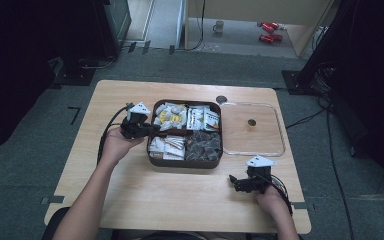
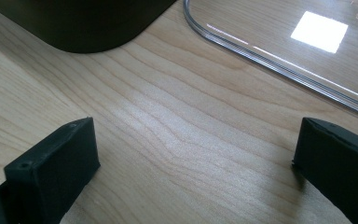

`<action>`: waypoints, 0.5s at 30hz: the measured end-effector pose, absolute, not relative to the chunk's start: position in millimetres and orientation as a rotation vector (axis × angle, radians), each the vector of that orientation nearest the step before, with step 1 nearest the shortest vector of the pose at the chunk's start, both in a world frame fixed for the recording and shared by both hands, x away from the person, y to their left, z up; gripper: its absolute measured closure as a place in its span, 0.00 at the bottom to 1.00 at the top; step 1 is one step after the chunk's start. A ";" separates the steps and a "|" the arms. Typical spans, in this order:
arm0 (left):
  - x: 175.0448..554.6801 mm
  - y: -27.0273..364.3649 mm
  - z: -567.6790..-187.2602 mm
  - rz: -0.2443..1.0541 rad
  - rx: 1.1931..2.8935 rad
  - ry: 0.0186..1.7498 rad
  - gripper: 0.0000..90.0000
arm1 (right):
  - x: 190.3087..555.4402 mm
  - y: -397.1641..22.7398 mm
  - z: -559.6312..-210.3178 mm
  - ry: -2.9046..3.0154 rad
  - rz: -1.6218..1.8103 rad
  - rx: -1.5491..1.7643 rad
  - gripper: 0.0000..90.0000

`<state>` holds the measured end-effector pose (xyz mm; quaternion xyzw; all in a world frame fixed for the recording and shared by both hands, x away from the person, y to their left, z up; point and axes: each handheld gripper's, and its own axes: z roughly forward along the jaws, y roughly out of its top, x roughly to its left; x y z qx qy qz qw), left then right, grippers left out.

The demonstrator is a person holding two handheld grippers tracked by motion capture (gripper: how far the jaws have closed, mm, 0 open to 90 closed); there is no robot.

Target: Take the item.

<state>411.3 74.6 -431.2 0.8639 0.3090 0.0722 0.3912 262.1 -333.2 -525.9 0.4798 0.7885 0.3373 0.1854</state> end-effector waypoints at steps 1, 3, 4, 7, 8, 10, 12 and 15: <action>410.8 76.2 -430.3 0.188 2.190 0.787 1.00 | 262.1 -333.2 -525.9 2.222 0.951 1.352 0.00; 410.3 79.5 -428.9 0.191 2.181 0.790 1.00 | 262.1 -333.2 -525.9 2.222 0.951 1.352 0.00; 409.8 81.0 -428.4 0.191 2.177 0.795 1.00 | 262.1 -333.2 -525.9 2.222 0.951 1.352 0.00; 408.9 85.7 -426.5 0.195 2.166 0.803 1.00 | 262.1 -333.2 -525.9 2.221 0.951 1.352 0.00; 408.7 86.6 -426.1 0.197 2.165 0.805 1.00 | 262.1 -333.2 -525.9 2.222 0.951 1.352 0.00; 408.1 88.8 -425.3 0.200 2.157 0.809 1.00 | 262.1 -333.3 -525.9 2.222 0.951 1.352 0.00; 407.4 90.7 -424.5 0.201 2.149 0.817 1.00 | 262.1 -333.3 -525.9 2.222 0.951 1.352 0.00; 406.6 95.3 -423.1 0.203 2.143 0.823 0.99 | 262.1 -333.3 -525.9 2.222 0.952 1.352 0.00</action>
